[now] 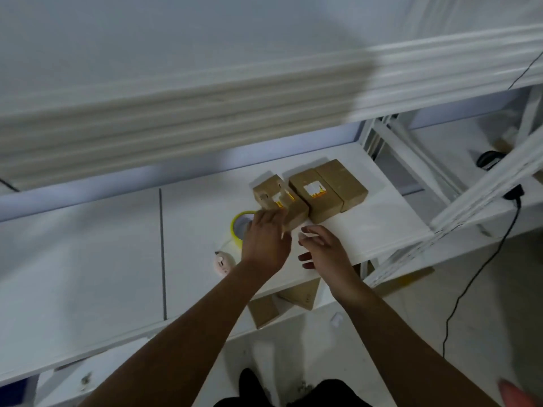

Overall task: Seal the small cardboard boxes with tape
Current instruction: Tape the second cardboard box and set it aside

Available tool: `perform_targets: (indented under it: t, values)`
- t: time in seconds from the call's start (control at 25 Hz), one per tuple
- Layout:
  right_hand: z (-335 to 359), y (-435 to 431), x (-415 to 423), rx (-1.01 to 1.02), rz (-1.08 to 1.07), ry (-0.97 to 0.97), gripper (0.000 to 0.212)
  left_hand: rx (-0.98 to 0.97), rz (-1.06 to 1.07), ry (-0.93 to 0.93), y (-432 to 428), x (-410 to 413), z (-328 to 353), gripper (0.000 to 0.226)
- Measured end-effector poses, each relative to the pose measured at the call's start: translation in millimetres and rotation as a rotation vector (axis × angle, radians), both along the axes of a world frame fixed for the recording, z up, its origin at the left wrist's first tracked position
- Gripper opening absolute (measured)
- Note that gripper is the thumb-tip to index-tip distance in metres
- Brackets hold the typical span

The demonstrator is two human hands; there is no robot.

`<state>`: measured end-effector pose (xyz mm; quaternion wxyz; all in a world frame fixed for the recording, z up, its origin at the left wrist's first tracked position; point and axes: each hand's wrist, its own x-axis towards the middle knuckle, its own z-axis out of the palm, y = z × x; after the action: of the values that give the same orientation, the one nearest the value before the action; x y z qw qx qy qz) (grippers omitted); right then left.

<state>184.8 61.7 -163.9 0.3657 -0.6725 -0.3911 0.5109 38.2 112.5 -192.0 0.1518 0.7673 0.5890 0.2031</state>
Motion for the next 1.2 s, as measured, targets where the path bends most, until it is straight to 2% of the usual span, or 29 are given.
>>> perform_targets:
  t: [0.12,0.2,0.28,0.36,0.48,0.6,0.64,0.72,0.8,0.84,0.92,1.0,1.12,1.2]
  values:
    - [-12,10,20,-0.041,-0.016,-0.024,0.022,-0.041,-0.056,0.297,24,29,-17,0.082]
    - [-21,16,31,-0.077,0.005,-0.032,0.025,0.007,-0.029,0.406,31,37,-28,0.081]
    - [-30,22,41,-0.102,0.025,-0.035,0.024,0.058,-0.007,0.39,25,33,-33,0.067]
    - [-37,28,49,-0.088,0.034,-0.045,0.022,0.174,0.029,0.254,6,30,-37,0.056]
    - [-44,37,53,-0.064,0.079,-0.061,0.039,0.331,0.002,0.108,-42,30,-52,0.047]
    - [-51,36,47,-0.066,0.22,-0.143,0.054,0.166,0.003,-0.158,-74,31,-55,0.061]
    - [-54,36,46,-0.043,0.266,-0.176,0.055,0.078,0.032,-0.279,-78,32,-54,0.065]
    - [-57,38,47,-0.019,0.281,-0.147,0.055,-0.034,0.184,-0.646,-82,38,-50,0.051]
    - [-53,38,54,-0.015,0.21,-0.021,0.061,-0.028,0.535,-1.077,-78,48,-36,0.027]
    - [-51,36,59,0.012,0.195,0.041,0.059,-0.038,0.673,-1.205,-72,51,-26,0.023]
    - [-46,32,67,0.057,0.231,0.125,0.06,-0.217,0.702,-1.247,-56,53,-7,0.034]
    - [-42,30,70,0.068,0.298,0.213,0.064,-0.343,0.591,-1.134,-43,54,8,0.037]
    - [-24,32,71,0.087,0.282,0.285,0.055,-0.301,0.521,-1.106,-43,57,22,0.025]
    - [-11,37,71,0.118,0.267,0.25,0.049,-0.289,0.508,-1.115,-49,61,23,0.025]
